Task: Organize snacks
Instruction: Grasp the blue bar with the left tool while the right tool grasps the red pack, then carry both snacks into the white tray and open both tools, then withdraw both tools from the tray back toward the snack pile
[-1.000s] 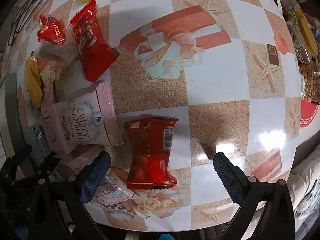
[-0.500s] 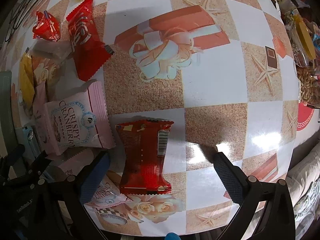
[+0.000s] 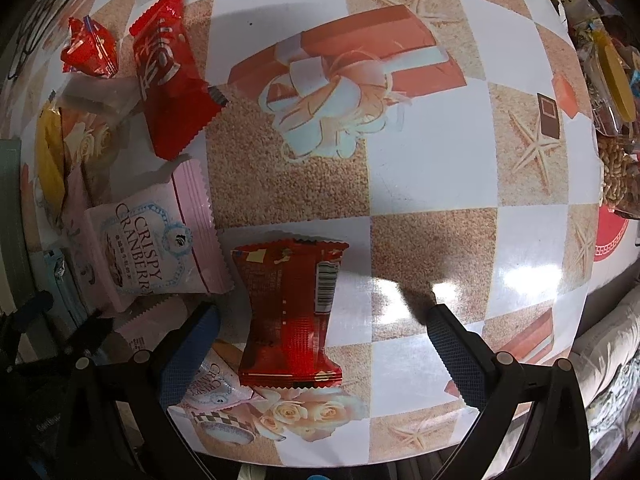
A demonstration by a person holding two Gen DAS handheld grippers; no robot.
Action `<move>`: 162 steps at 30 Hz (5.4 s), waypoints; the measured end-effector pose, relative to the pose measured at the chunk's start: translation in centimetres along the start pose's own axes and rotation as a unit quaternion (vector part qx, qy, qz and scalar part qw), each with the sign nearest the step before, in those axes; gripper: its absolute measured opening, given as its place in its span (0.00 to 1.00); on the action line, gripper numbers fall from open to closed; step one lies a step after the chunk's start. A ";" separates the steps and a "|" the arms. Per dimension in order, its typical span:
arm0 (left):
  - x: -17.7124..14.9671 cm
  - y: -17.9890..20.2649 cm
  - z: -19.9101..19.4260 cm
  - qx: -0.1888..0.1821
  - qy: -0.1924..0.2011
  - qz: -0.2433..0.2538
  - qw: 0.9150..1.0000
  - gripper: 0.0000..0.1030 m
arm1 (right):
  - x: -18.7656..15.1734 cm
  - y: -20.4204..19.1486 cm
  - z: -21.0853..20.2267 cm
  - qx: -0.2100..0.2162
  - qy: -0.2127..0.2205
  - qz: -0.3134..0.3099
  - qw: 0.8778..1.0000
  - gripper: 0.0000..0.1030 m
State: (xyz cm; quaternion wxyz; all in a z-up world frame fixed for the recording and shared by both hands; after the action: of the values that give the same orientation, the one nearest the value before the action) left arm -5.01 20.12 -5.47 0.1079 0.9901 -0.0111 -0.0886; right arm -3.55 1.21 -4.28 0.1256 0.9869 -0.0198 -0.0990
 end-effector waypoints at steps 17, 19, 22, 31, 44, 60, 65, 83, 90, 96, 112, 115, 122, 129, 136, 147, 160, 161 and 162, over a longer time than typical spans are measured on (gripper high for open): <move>1.9 3.0 -2.9 -0.015 0.013 0.058 0.998 0.25 | 1.0 0.7 -2.2 0.018 0.032 -0.007 0.999 0.30; 2.0 2.9 -3.6 -0.036 0.015 0.056 0.998 0.25 | 1.0 1.2 -2.1 0.033 0.027 -0.001 0.999 0.29; 2.0 2.5 -4.9 -0.037 0.028 0.060 0.997 0.25 | 0.4 2.2 -2.3 0.044 0.026 0.006 0.999 0.29; 0.6 2.6 -9.5 -0.044 0.051 0.096 0.993 0.25 | -2.6 2.8 -4.7 0.077 0.045 0.020 0.996 0.29; -4.2 -1.1 -14.7 -0.067 0.099 0.063 0.991 0.25 | -2.8 -1.0 -10.6 0.091 0.082 -0.031 0.992 0.29; -7.6 -12.8 -15.8 -0.057 0.158 -0.062 0.984 0.25 | -3.2 -15.0 -15.1 0.086 0.125 -0.166 0.974 0.29; -8.9 -15.6 -15.7 -0.054 0.160 -0.086 0.982 0.25 | -3.6 -19.5 -16.2 0.087 0.134 -0.204 0.966 0.29; -10.8 -19.5 -12.7 -0.049 0.107 -0.105 0.987 0.25 | -4.8 -30.8 -13.7 0.085 0.086 -0.284 0.951 0.29; -10.9 -18.9 -12.9 -0.018 0.111 -0.094 0.989 0.65 | -4.6 -31.6 -13.3 0.087 0.075 -0.284 0.952 0.30; -11.0 -18.5 -13.0 -0.015 0.111 -0.101 0.989 0.73 | -4.1 -30.2 -13.9 0.093 0.086 -0.266 0.956 0.68; -7.8 -14.9 -13.9 0.003 0.095 -0.074 0.993 0.76 | -3.1 -23.4 -13.0 0.070 0.092 -0.204 0.972 0.98; -7.1 -13.6 -14.2 0.007 0.096 -0.060 0.994 0.76 | -3.2 -21.2 -12.1 0.074 0.081 -0.185 0.977 0.98; -5.5 -10.2 -14.6 0.015 0.090 -0.023 0.996 0.76 | -3.1 -16.6 -10.8 0.087 0.058 -0.132 0.986 0.98; -5.7 -7.9 -14.4 0.022 0.087 0.007 0.996 0.76 | -3.2 -13.2 -10.2 0.093 0.048 -0.104 0.989 0.98; -5.6 -7.1 -13.7 0.021 0.076 0.025 0.997 0.77 | -3.8 -9.8 -8.8 0.100 0.026 -0.066 0.992 0.98; -5.1 -4.5 -12.3 0.014 0.058 0.043 0.997 0.77 | -4.7 -3.6 -5.6 0.090 -0.018 0.016 0.996 0.98; -4.7 -4.0 -11.6 0.015 0.044 0.053 0.997 0.77 | -6.0 -3.3 -2.5 0.067 -0.057 0.011 0.996 0.98; -4.7 -3.9 -11.5 0.017 0.041 0.056 0.997 0.77 | -6.1 -3.4 -2.3 0.064 -0.058 0.009 0.996 0.98; -4.7 -3.9 -11.4 0.018 0.038 0.058 0.997 0.77 | -6.1 -3.5 -2.0 0.063 -0.058 0.007 0.996 0.98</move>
State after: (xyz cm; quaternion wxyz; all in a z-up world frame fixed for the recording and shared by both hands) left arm -7.58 26.51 5.45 0.0958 0.9922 -0.0659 -0.0441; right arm -9.09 5.51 -2.14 0.0627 0.9854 -0.0403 -0.1533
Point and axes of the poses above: each gripper's, at about its wrist camera, not at the fingertips, and z roughly the way its jaws point, y to its right, x to its top, the point moved 2 cm from there along z, roughly the way its jaws point, and after that the axes turned 15 degrees about -x, right-handed, at the moved point
